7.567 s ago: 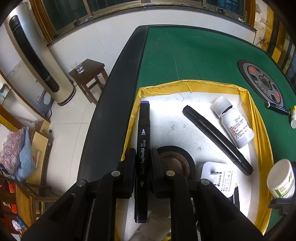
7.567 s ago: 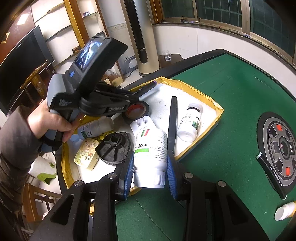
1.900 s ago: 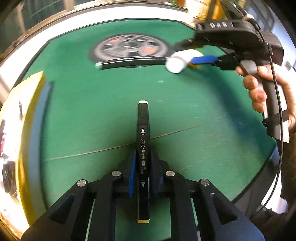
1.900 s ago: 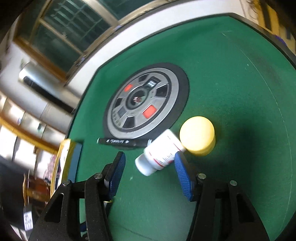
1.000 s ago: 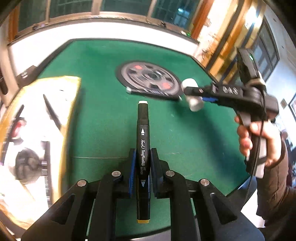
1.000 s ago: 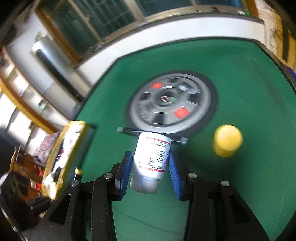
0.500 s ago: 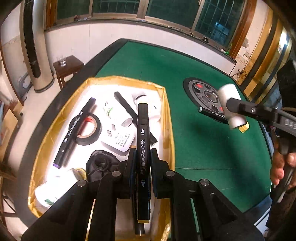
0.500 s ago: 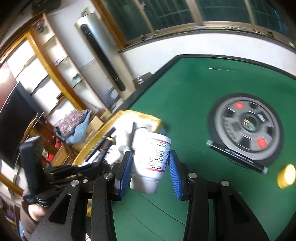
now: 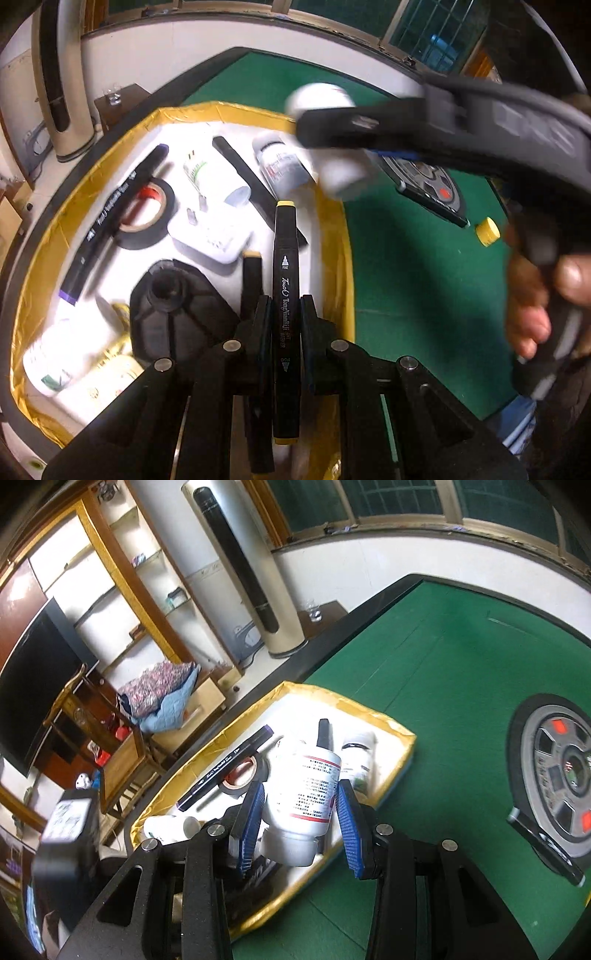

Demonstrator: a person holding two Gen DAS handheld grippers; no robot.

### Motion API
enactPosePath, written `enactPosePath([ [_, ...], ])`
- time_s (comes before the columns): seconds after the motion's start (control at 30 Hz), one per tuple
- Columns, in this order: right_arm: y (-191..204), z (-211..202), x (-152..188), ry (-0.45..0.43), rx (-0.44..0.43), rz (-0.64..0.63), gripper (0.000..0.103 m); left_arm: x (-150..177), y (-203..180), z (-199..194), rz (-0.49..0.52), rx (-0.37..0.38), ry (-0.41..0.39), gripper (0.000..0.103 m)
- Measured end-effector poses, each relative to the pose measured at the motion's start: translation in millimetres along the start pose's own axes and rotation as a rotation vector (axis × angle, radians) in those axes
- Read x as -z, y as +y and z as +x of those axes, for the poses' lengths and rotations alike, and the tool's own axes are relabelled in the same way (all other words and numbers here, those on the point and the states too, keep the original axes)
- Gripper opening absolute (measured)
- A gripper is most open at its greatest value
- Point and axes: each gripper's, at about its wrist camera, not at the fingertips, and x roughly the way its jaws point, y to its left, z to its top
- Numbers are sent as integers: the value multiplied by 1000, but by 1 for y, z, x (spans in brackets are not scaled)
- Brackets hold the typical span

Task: Organize rigid objects
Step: 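Lift and carry the marker and white bottle over to the tray, then lower the bottle and marker into the tray and open both tools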

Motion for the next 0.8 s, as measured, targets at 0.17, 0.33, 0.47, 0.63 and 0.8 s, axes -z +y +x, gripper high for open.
enactPosePath([
  [0.17,2,26,-23,26,5,-33,36,9,8,3,-42,22,19,13],
  [0.33,6,57,-43,71,-10,-43,36,18,12,2,-70,30,5,13],
  [0.47,18,80,-51,90,10,-70,36,21,14,1,-82,37,0,13],
  [0.63,21,95,-51,121,38,-76,36,22,14,2,-91,39,-7,13],
  [0.8,14,90,-50,112,-7,-56,38,25,11,0,-88,37,-15,13],
])
